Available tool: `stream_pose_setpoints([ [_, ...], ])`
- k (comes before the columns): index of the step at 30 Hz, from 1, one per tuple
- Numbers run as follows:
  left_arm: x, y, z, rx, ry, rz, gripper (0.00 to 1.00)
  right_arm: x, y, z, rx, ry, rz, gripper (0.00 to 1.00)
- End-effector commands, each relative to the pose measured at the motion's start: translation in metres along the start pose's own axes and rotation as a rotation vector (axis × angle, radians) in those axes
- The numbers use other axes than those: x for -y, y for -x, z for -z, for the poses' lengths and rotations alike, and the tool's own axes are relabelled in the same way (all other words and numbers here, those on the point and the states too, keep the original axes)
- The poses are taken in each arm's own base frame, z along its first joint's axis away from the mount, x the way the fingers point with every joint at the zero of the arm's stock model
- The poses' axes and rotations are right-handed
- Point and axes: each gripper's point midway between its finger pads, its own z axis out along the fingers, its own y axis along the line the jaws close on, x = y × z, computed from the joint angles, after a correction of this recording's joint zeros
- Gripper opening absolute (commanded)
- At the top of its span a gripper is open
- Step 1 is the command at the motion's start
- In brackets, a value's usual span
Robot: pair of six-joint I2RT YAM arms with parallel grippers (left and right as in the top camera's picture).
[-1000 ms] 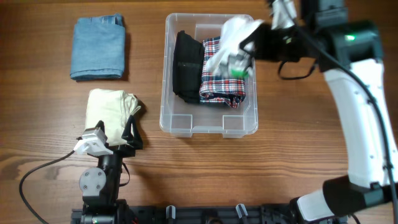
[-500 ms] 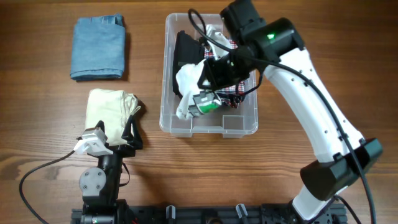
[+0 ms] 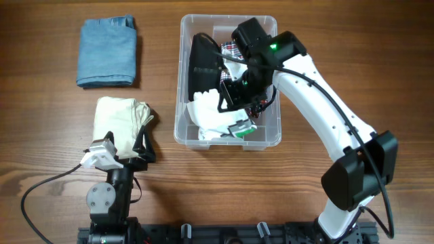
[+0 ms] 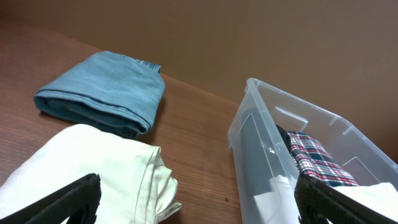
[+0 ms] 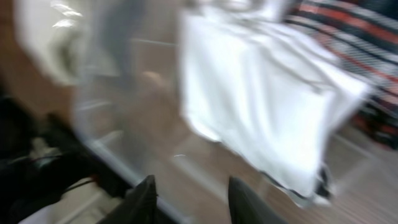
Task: Pack container
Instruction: 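Lower the white package into the bin's front section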
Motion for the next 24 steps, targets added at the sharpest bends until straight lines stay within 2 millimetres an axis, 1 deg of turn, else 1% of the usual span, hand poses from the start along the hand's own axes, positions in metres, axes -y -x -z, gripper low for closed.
stream_pose_setpoints([
  [1, -0.001, -0.003, 0.0, -0.009, -0.001, -0.019, 1.0, 0.049, 0.004, 0.012, 0.046, -0.301, -0.069, 0.44],
  [2, -0.001, -0.003, 0.0, -0.009, -0.001, -0.019, 1.0, 0.052, 0.006, 0.015, 0.056, -0.324, -0.076, 0.45],
  [4, -0.001, -0.003, 0.0, -0.009, -0.001, -0.019, 1.0, 0.051, 0.01, 0.017, 0.072, -0.324, -0.071, 0.48],
  [8, -0.001, -0.003, 0.0, -0.009, -0.001, -0.019, 1.0, 0.052, 0.027, 0.019, 0.141, -0.331, -0.055, 0.52],
  [12, -0.001, -0.003, 0.0, -0.009, -0.001, -0.019, 1.0, 0.053, 0.043, 0.019, 0.205, -0.336, -0.047, 0.53],
  [15, -0.001, -0.003, 0.0, -0.009, -0.001, -0.019, 1.0, 0.054, 0.05, 0.013, 0.218, -0.334, -0.043, 0.52],
  [17, -0.001, -0.003, 0.0, -0.009, -0.001, -0.019, 1.0, 0.055, 0.051, 0.006, 0.214, -0.325, -0.042, 0.51],
  [21, -0.001, -0.003, 0.0, -0.009, -0.001, -0.019, 1.0, 0.058, 0.05, -0.012, 0.2, -0.303, -0.043, 0.38],
  [24, -0.001, -0.003, 0.0, -0.009, -0.001, -0.019, 1.0, 0.063, 0.043, -0.027, 0.176, -0.292, -0.047, 0.32],
])
